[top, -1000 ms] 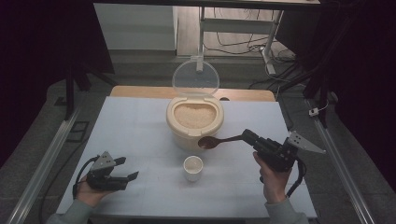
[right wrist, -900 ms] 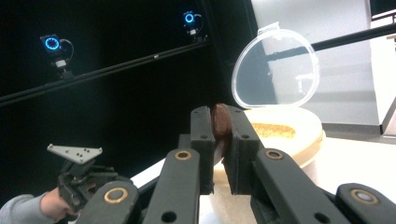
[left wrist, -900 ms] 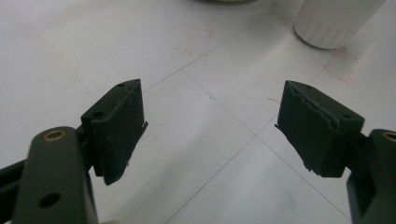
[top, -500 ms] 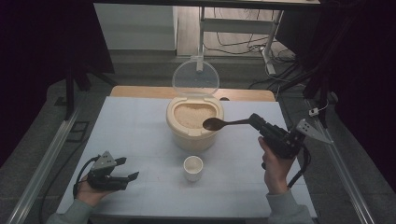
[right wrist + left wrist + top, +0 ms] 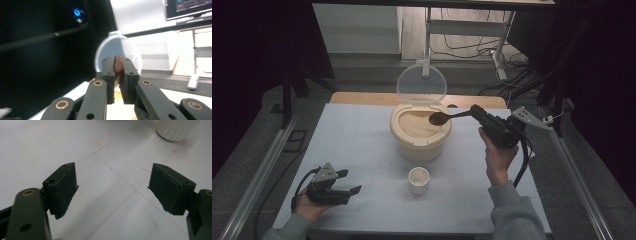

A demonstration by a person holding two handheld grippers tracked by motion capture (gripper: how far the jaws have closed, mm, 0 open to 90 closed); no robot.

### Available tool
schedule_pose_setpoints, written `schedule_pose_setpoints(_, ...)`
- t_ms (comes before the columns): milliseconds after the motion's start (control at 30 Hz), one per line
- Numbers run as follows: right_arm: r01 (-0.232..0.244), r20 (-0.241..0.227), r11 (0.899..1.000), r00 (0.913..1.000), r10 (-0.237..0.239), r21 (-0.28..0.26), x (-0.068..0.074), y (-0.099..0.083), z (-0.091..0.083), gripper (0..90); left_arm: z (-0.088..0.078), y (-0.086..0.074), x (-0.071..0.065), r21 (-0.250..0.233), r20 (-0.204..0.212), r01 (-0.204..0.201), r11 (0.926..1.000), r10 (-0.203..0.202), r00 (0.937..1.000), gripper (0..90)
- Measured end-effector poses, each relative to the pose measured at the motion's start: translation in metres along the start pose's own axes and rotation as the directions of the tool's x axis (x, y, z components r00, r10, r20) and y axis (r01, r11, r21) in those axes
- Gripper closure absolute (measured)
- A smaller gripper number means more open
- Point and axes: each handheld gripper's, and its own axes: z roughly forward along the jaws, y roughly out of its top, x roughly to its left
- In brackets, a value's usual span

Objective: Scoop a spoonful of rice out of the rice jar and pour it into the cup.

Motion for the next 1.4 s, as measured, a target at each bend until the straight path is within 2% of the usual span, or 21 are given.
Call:
schedule_pose_setpoints(33, 0.022, 0.017, 1.0, 0.9996, -0.023, 0.018, 0.0, -0.002, 0.008, 82.7, 0.0, 0.0, 0.0, 0.0, -0.001, 0.002, 1.0, -0.002, 1.0, 22.1)
schedule_pose_setpoints(133, 0.028, 0.033, 0.999, 0.999, -0.029, 0.033, 0.0, -0.005, 0.016, 82.7, 0.0, 0.0, 0.0, 0.001, -0.001, 0.0, 1.0, 0.0, 1.0, 22.1)
schedule_pose_setpoints(367, 0.086, 0.083, 0.994, 0.9924, -0.092, 0.064, 0.004, -0.005, 0.027, 82.7, 0.002, 0.0, 0.0, 0.004, -0.002, -0.005, 1.0, 0.005, 1.0, 22.2)
schedule_pose_setpoints(500, 0.128, 0.118, 0.987, 0.9832, -0.139, 0.098, 0.008, -0.006, 0.034, 82.7, 0.002, 0.0, -0.001, 0.005, -0.002, -0.013, 0.9999, 0.013, 0.9999, 22.3)
schedule_pose_setpoints(700, 0.184, 0.133, 0.971, 0.9698, -0.204, 0.15, 0.014, -0.008, 0.042, 82.7, 0.003, 0.0, -0.001, 0.007, 0.0, -0.013, 0.9999, 0.013, 0.9999, 22.4)
schedule_pose_setpoints(833, 0.148, 0.127, 0.974, 0.977, -0.171, 0.172, 0.013, -0.017, 0.049, 82.7, 0.002, 0.0, -0.002, 0.005, 0.005, -0.014, 0.9999, 0.014, 0.9999, 22.4)
schedule_pose_setpoints(867, 0.125, 0.12, 0.976, 0.9817, -0.148, 0.181, 0.012, -0.021, 0.052, 82.7, 0.002, 0.0, -0.002, 0.005, 0.006, -0.015, 0.9999, 0.015, 0.9999, 22.3)
schedule_pose_setpoints(900, 0.125, 0.12, 0.976, 0.9817, -0.148, 0.181, 0.012, -0.021, 0.052, 82.7, 0.002, 0.0, -0.002, 0.005, 0.006, -0.014, 0.9999, 0.014, 0.9999, 22.3)
schedule_pose_setpoints(967, 0.074, 0.116, 0.98, 0.9886, -0.096, 0.183, 0.008, -0.025, 0.054, 82.7, 0.002, 0.0, -0.002, 0.004, 0.007, -0.013, 0.9999, 0.012, 0.9999, 22.4)
schedule_pose_setpoints(1067, 0.003, 0.116, 0.984, 0.993, -0.023, 0.177, 0.002, -0.03, 0.055, 82.8, 0.003, 0.0, -0.002, 0.005, 0.008, -0.014, 0.9999, 0.014, 0.9999, 22.4)
schedule_pose_setpoints(1167, -0.076, 0.115, 0.983, 0.9917, 0.057, 0.169, -0.005, -0.035, 0.055, 82.7, 0.003, 0.0, -0.002, 0.006, 0.007, -0.015, 0.9999, 0.015, 0.9999, 22.4)
schedule_pose_setpoints(1233, -0.125, 0.116, 0.978, 0.9876, 0.106, 0.169, -0.01, -0.039, 0.055, 82.8, 0.003, 0.001, -0.002, 0.006, 0.008, -0.016, 0.9999, 0.016, 0.9998, 22.4)
schedule_pose_setpoints(1300, -0.155, 0.114, 0.974, 0.984, 0.136, 0.168, -0.012, -0.041, 0.056, 82.8, 0.003, 0.001, -0.002, 0.006, 0.008, -0.017, 0.9998, 0.017, 0.9998, 22.4)
schedule_pose_setpoints(1400, -0.168, 0.117, 0.972, 0.9818, 0.149, 0.167, -0.013, -0.041, 0.056, 82.8, 0.004, 0.001, -0.002, 0.008, 0.008, -0.019, 0.9998, 0.018, 0.9998, 22.4)
